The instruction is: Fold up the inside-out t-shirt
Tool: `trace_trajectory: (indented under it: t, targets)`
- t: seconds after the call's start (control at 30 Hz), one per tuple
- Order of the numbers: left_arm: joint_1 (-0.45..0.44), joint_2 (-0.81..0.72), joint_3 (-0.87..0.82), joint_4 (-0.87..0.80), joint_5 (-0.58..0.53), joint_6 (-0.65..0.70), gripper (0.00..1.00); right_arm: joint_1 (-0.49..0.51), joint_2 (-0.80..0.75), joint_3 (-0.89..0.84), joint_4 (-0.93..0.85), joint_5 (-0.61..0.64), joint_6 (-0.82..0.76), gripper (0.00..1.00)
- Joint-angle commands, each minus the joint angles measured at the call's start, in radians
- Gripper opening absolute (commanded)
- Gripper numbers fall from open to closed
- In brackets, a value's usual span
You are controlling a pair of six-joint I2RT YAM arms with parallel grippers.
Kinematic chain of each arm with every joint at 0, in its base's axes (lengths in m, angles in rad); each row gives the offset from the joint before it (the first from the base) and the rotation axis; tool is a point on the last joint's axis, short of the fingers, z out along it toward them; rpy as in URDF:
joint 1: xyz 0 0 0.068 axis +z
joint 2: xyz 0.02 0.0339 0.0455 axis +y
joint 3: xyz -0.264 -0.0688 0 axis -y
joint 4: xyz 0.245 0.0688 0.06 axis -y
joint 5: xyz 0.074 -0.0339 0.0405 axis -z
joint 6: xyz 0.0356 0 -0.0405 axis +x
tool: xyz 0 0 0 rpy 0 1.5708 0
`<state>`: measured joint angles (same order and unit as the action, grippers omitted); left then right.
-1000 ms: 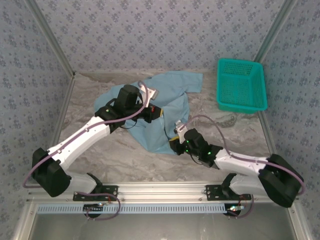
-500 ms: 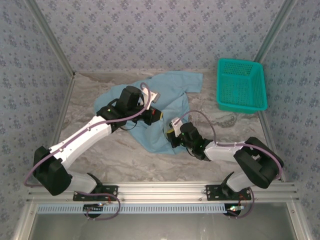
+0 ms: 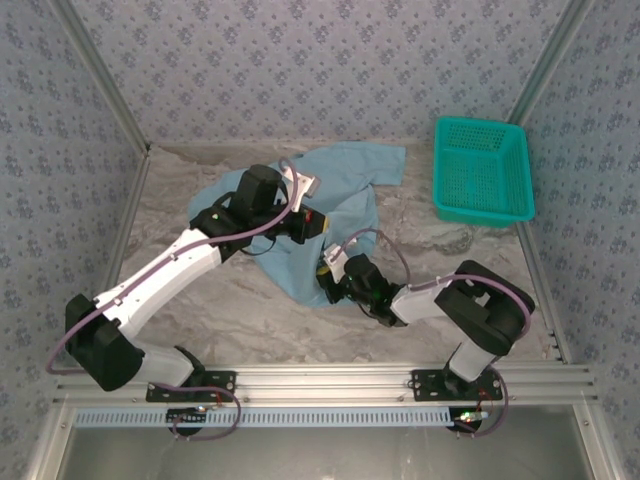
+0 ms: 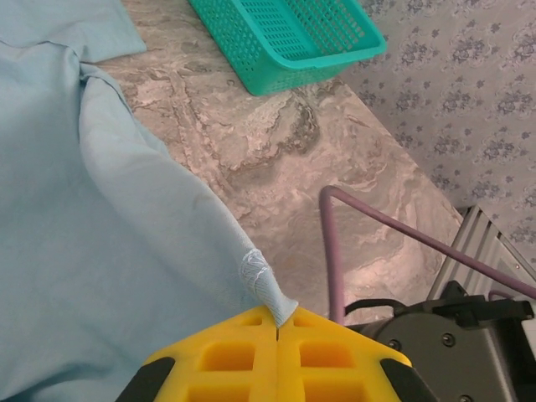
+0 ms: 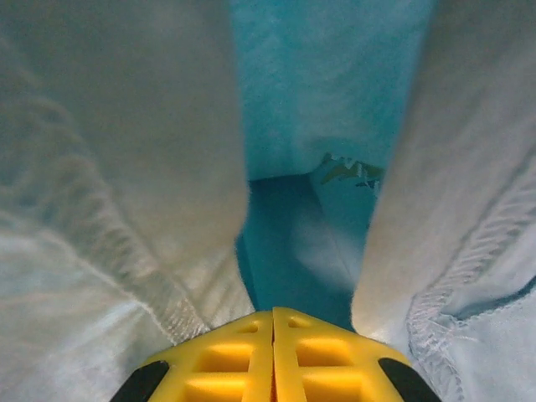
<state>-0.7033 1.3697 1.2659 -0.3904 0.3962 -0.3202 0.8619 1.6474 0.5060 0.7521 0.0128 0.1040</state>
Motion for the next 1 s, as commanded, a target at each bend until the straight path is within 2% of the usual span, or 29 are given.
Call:
trace_trajectory:
  t: [0.0,0.17,0.3,0.37,0.67,0.83,0.97]
  targets:
    - [-0.007,-0.019,0.027,-0.013,0.031,-0.01,0.0,-0.027,0.018,0.032,0.049,0.067,-0.01,0.09]
    - [-0.008,-0.039,0.015,0.013,0.092,-0.015,0.0,-0.043,0.066,0.084,0.049,0.169,0.0,0.09]
    - [-0.008,-0.04,0.023,0.014,0.138,-0.011,0.0,-0.041,0.083,0.118,0.051,0.327,-0.004,0.09]
    - [-0.008,-0.04,0.028,0.013,0.134,-0.01,0.0,-0.04,0.091,0.126,0.04,0.338,-0.011,0.09]
    - [-0.015,-0.01,0.098,0.067,0.081,-0.071,0.0,0.044,0.168,0.16,0.02,0.307,-0.138,0.09]
    - [-0.057,-0.002,0.131,0.049,0.112,-0.023,0.0,0.003,0.202,0.235,-0.076,0.232,-0.084,0.1]
    - [-0.068,-0.033,0.114,0.087,0.178,-0.016,0.0,-0.041,0.214,0.291,-0.147,0.176,-0.028,0.11]
